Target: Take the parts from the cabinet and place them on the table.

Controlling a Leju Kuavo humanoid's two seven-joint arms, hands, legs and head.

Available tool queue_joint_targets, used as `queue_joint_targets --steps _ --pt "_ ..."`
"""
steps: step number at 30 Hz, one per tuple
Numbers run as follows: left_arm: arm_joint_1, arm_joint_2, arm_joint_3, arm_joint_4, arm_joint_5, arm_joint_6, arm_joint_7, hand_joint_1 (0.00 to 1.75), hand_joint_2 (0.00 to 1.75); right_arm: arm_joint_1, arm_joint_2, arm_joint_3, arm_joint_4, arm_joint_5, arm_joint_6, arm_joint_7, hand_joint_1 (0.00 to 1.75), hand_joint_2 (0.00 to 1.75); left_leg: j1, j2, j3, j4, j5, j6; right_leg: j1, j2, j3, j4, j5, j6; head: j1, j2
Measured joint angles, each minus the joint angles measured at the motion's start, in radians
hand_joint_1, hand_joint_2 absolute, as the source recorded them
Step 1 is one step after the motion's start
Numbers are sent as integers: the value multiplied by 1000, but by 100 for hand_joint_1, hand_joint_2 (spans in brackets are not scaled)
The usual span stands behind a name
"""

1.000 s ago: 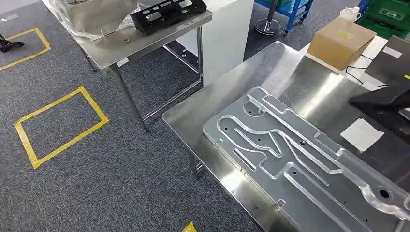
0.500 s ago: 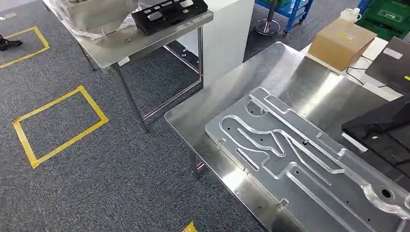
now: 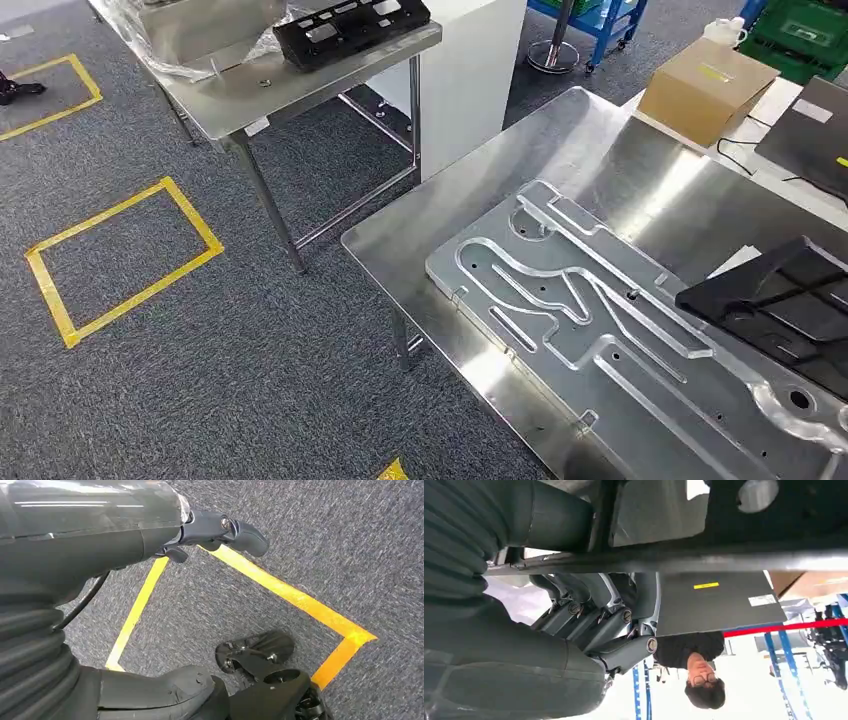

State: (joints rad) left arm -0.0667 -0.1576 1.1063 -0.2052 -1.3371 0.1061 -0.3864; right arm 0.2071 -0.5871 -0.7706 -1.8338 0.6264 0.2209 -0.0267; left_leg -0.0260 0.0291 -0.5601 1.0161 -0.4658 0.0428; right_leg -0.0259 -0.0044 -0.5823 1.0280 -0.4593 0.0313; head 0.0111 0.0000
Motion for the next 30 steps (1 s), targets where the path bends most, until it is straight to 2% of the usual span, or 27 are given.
queue_joint_targets --steps 2,7,13,15,17,20,22,26,28,30 --pt "-1 0 0 0 -11 -2 1 0 175 -25 5 22 15 48 -25 11 175 175 0 1 -1 0 0 0 0 0 0 0 0 0 0 0" --pt "-12 -3 -3 0 -27 -10 3 0 175 -114 5 233 120 114 -172 79 175 175 0 4 0 0 0 0 0 3 -1 0 2 2 0 0" --pt "-10 -3 -28 0 -78 -19 22 0 175 -133 9 344 170 198 -204 121 175 175 2 -2 -2 1 4 2 3 -4 0 0 3 2 1 0" --pt "-13 -5 -34 0 -85 -21 28 0 175 -196 18 394 211 262 -215 131 175 175 3 4 0 1 -1 -4 3 5 1 0 4 2 0 0" --pt "-20 -6 -42 0 -88 -24 33 0 175 -266 29 464 265 317 -232 150 175 175 5 15 4 1 -2 -4 4 14 2 -3 5 0 1 0" --pt "-27 -8 -51 0 -93 -26 37 0 175 -327 35 534 320 338 -239 159 175 175 8 19 7 0 -2 -4 7 18 7 -6 8 -1 1 0" --pt "-27 -9 -56 0 -99 -28 41 0 175 -398 51 583 369 385 -238 163 175 175 9 27 7 0 -2 -5 9 24 7 -7 12 -2 1 0" --pt "-42 -14 -66 0 -101 -28 42 0 175 -583 132 744 528 480 -265 184 175 175 14 40 12 0 -1 -5 13 37 9 -12 19 -4 1 0" --pt "-51 -17 -71 0 -101 -28 42 0 175 -646 175 833 601 492 -275 199 175 175 15 36 13 1 2 -6 14 35 10 -12 19 -3 1 0" --pt "-51 -18 -74 0 -101 -28 42 0 175 -677 203 882 639 494 -285 211 175 175 15 29 14 1 5 -5 14 26 11 -13 20 -3 1 0"
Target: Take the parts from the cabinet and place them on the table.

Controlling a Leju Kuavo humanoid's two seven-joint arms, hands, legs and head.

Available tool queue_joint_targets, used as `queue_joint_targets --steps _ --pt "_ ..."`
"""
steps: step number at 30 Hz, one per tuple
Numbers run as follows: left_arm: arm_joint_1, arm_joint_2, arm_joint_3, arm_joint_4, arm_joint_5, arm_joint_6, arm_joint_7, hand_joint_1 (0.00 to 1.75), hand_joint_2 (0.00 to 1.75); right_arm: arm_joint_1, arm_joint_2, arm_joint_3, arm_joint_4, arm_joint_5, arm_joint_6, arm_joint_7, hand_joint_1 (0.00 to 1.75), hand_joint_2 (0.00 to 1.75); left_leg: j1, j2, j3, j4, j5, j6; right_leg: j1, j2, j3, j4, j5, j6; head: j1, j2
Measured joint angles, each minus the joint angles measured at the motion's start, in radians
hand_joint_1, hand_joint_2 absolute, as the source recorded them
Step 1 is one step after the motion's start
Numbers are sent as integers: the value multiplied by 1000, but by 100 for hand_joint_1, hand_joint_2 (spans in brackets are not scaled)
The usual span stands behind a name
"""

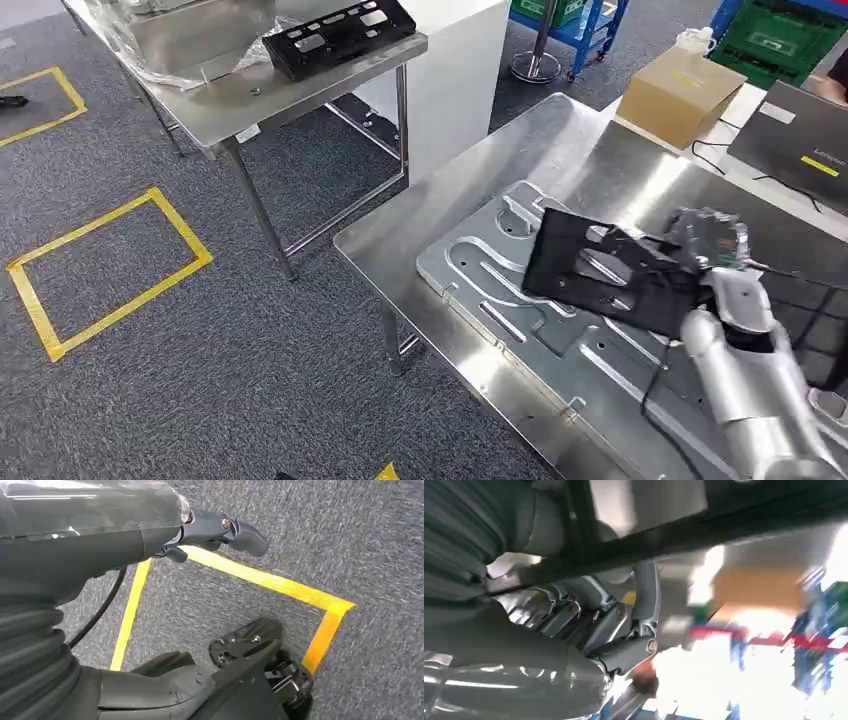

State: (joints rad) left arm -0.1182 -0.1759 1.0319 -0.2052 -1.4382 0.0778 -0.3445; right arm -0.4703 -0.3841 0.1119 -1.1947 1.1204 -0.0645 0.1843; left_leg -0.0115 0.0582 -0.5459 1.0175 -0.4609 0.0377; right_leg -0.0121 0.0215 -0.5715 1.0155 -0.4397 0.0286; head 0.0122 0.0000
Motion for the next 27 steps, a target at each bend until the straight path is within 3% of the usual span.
queue_joint_targets --steps 6,27 --pt "9 0 -1 0 0 0 0 0 175 -28 21 62 51 -10 -1 3 175 175 0 -19 -9 0 8 -1 0 -17 -4 0 1 0 1 0" --pt "12 0 -5 0 0 9 5 0 175 -58 35 94 110 -33 -8 3 175 175 0 -19 -12 0 6 -2 1 -17 -8 0 1 0 -1 0"
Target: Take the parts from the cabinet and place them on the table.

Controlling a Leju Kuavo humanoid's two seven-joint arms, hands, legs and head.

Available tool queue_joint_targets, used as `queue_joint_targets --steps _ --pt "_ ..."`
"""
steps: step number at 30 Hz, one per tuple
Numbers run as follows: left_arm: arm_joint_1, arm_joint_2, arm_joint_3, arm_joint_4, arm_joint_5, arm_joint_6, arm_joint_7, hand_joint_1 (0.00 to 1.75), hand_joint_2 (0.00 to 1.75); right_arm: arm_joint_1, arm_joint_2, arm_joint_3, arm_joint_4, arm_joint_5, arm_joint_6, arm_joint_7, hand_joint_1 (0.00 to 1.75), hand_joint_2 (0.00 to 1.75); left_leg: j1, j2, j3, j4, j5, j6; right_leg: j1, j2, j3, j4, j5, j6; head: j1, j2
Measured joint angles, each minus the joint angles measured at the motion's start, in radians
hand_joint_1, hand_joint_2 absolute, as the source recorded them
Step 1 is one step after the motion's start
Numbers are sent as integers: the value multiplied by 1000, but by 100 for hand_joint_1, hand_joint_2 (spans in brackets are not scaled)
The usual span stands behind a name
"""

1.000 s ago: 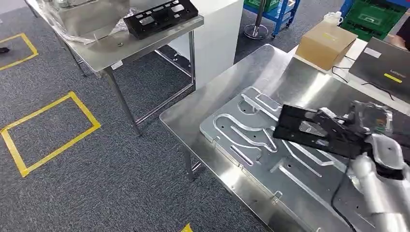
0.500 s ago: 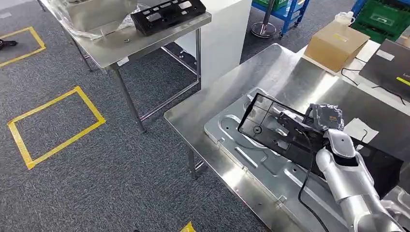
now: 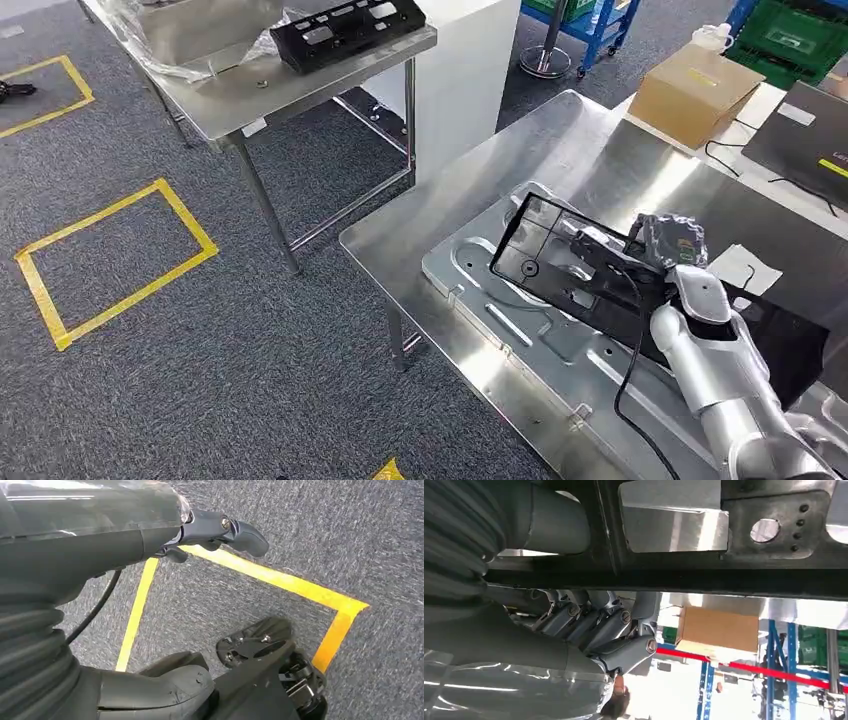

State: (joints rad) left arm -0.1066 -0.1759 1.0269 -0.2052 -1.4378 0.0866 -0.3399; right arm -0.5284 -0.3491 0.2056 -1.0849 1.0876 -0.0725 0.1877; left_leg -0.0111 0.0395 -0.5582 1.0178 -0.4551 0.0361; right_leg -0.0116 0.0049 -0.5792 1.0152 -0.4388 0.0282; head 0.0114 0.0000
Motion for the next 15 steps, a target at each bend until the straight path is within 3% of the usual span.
queue_joint_targets --steps 5,7,8,10,15 --pt "1 0 -2 0 -2 4 3 0 175 0 -2 -9 17 -20 -13 -11 175 175 0 0 0 0 0 0 0 0 0 0 0 0 0 0" --pt "1 -1 -2 0 -1 32 -39 0 175 6 -2 -13 20 -26 -13 -12 175 175 0 0 0 0 0 0 0 0 -1 -1 0 0 0 0" --pt "0 -1 -6 0 -3 57 -72 0 175 17 -5 -16 20 -29 -14 -13 0 0 0 0 0 0 0 0 0 0 0 -1 0 0 0 0" --pt "-3 -1 -15 0 -3 79 -104 0 175 35 -13 -22 18 -35 -21 -19 0 0 0 -1 0 0 0 0 0 -2 0 -1 -1 0 0 0" --pt "-4 -1 -26 0 -4 83 -113 0 175 61 -34 -48 6 -50 -34 -28 0 0 0 -2 0 0 -1 1 0 -2 0 -1 -1 0 0 0"
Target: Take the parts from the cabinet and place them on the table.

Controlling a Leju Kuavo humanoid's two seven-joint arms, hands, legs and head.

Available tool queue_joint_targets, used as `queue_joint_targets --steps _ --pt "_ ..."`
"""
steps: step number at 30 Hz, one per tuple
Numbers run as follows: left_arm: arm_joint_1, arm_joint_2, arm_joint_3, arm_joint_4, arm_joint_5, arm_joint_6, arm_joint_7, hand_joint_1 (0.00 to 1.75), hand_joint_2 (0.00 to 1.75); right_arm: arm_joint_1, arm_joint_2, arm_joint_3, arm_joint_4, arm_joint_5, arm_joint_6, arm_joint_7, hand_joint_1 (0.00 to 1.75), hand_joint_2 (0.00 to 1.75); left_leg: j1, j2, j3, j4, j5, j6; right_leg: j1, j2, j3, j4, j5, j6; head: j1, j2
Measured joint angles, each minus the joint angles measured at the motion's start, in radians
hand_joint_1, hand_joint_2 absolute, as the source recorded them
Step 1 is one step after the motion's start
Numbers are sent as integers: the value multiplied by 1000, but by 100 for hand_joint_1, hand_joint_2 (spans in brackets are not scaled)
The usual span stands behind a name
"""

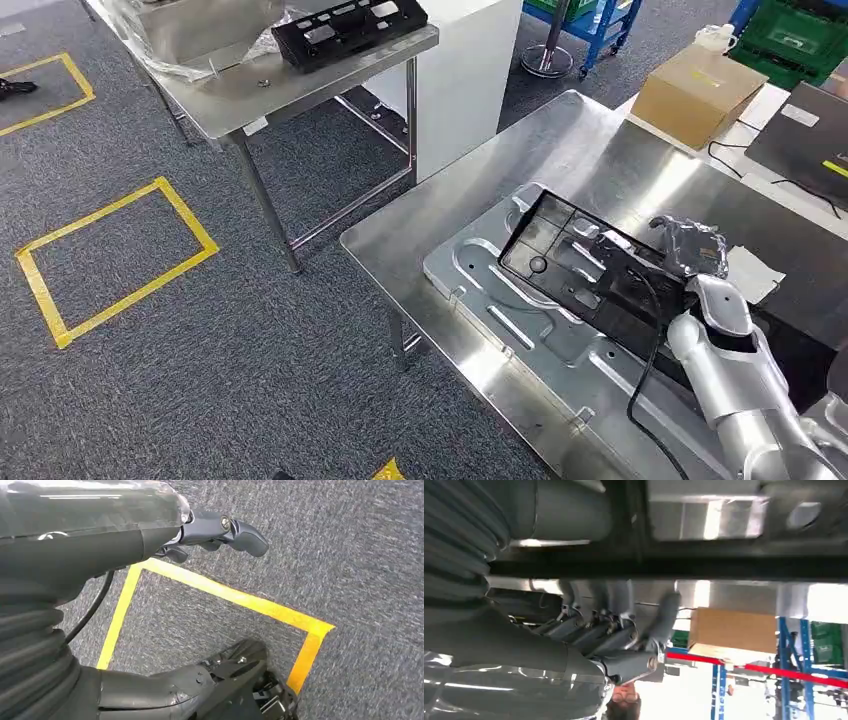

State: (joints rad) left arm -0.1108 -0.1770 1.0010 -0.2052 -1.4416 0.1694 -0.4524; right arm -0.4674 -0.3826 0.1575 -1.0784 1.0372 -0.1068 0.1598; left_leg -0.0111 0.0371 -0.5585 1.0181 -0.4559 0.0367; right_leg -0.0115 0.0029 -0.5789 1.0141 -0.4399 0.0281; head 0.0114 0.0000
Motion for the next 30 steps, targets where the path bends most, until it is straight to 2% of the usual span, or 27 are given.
queue_joint_targets --steps 12,15,17,21,24,27,30 --pt "0 0 -4 0 5 -8 -7 0 175 84 -82 -70 -93 -85 28 -25 0 0 0 -1 -1 0 -2 -1 0 -1 -1 0 -3 -3 0 0" --pt "0 -2 -5 0 10 -8 -10 0 175 120 -108 -92 -133 -146 46 -37 0 0 0 -3 -2 -1 -2 -1 0 -3 -2 0 -3 -4 0 0" --pt "0 -2 -5 0 16 -8 -14 0 175 154 -140 -122 -187 -244 73 -54 0 0 0 -5 -3 -1 -2 -1 0 -6 -3 0 -3 -3 0 0" --pt "8 -2 -5 0 28 -8 -21 0 175 257 -247 -242 -327 -486 151 -68 0 0 -4 -14 -10 -1 0 2 -3 -16 -8 1 -5 0 0 0" --pt "17 -2 -4 0 33 -8 -26 0 175 310 -355 -397 -424 -651 228 -78 0 0 -7 -15 -16 -1 1 3 -6 -16 -13 2 -5 1 0 0" --pt "17 -2 -3 0 39 -8 -27 0 175 335 -431 -513 -494 -736 268 -73 0 0 -9 -12 -16 -1 0 4 -9 -13 -14 2 -3 3 -1 0" --pt "17 -2 -3 0 41 -8 -27 0 175 345 -490 -592 -543 -773 286 -61 0 0 -10 -12 -16 -1 0 4 -10 -13 -14 2 -3 4 0 0"
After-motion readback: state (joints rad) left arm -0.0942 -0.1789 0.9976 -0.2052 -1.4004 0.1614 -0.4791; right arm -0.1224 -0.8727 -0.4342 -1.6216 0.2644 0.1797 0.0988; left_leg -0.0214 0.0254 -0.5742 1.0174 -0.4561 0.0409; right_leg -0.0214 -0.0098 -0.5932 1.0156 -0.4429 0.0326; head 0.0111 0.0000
